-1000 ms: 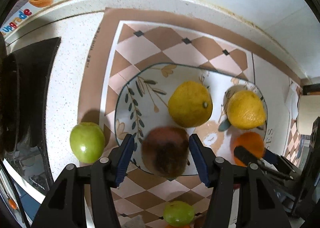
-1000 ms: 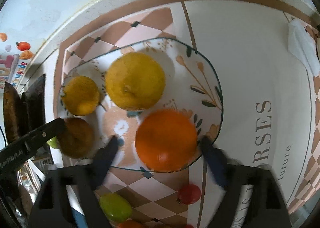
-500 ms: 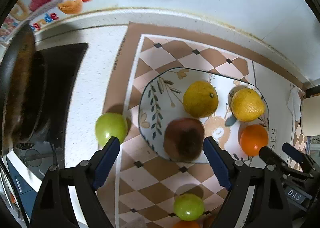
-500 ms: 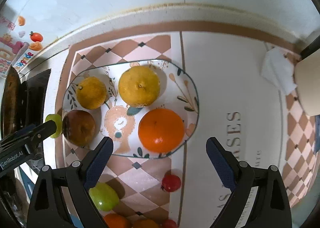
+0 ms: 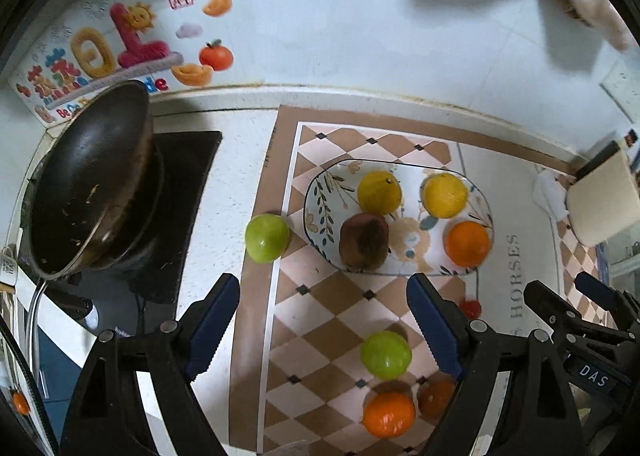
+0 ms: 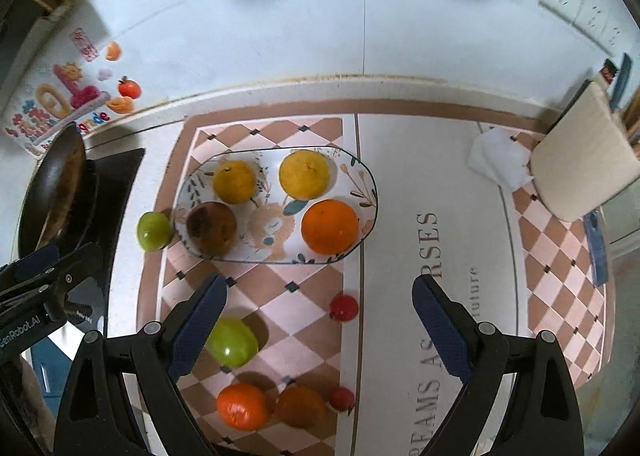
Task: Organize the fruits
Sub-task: 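Lift both open tools away from the plate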
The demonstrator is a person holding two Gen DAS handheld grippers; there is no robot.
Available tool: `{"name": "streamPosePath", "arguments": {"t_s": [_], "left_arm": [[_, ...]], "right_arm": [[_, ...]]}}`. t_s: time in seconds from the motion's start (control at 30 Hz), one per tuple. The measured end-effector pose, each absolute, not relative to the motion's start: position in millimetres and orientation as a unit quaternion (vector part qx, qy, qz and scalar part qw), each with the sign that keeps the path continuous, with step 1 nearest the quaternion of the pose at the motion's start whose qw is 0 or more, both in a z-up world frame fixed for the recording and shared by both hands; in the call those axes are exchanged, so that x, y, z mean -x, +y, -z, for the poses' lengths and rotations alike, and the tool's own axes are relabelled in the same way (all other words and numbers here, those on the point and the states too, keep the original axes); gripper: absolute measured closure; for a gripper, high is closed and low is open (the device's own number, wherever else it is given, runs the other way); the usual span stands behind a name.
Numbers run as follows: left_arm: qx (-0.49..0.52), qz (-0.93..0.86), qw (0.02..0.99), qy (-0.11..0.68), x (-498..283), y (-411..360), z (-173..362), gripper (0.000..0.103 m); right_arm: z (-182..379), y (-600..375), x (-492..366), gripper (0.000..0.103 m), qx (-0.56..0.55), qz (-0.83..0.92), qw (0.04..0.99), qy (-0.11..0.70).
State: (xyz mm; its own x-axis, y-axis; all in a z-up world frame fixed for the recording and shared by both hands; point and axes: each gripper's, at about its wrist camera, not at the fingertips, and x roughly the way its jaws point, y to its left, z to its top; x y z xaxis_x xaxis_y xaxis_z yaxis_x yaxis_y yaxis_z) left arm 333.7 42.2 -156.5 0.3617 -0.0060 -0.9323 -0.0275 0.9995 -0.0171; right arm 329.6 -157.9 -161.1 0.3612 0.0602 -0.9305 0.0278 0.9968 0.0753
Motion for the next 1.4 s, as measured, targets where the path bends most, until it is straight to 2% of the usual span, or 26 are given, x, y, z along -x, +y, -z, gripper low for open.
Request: {"name": "streamPosePath", "arguments": {"t_s": [0.47, 0.57, 0.97, 1.03, 1.07, 1.1, 1.27, 1.4], "left_arm": [[0.009, 0.012, 0.853, 0.521, -255, 41, 105, 0.018], [0.010, 0.017, 0.858, 0.513, -244, 40, 98, 0.018], [0.013, 0.032, 0.865, 0.501, -221, 35, 86, 0.018], [0.017, 0.032, 0.861, 0.506, -222, 36, 90, 0.016], [0.017, 0.032, 0.859, 0.511, -224, 36, 94, 0.006], [0.015, 0.030, 0.858, 0.513, -225, 37, 97, 0.002], [0.012, 0.015, 0.839, 0.543, -234, 41, 130, 0.002], [0.012, 0.017, 0.801, 0.599, -241, 42, 176, 0.002]], "right_arm": [[90, -152, -243, 0.007, -0.027, -0.018, 0.863, 0.504], [78, -154, -231, 0.003, -0.033, -0.017, 0.870, 0.492], [68, -153, -213, 0.003, -0.046, -0.024, 0.873, 0.485], [70, -153, -213, 0.003, -0.048, -0.025, 0.873, 0.485], [73, -153, -214, 0.003, -0.049, -0.025, 0.871, 0.489], [76, -153, -214, 0.003, -0.051, -0.025, 0.869, 0.492], [112, -159, -221, 0.003, -0.066, -0.031, 0.844, 0.531], [170, -168, -231, 0.003, -0.102, -0.039, 0.795, 0.597]]}}
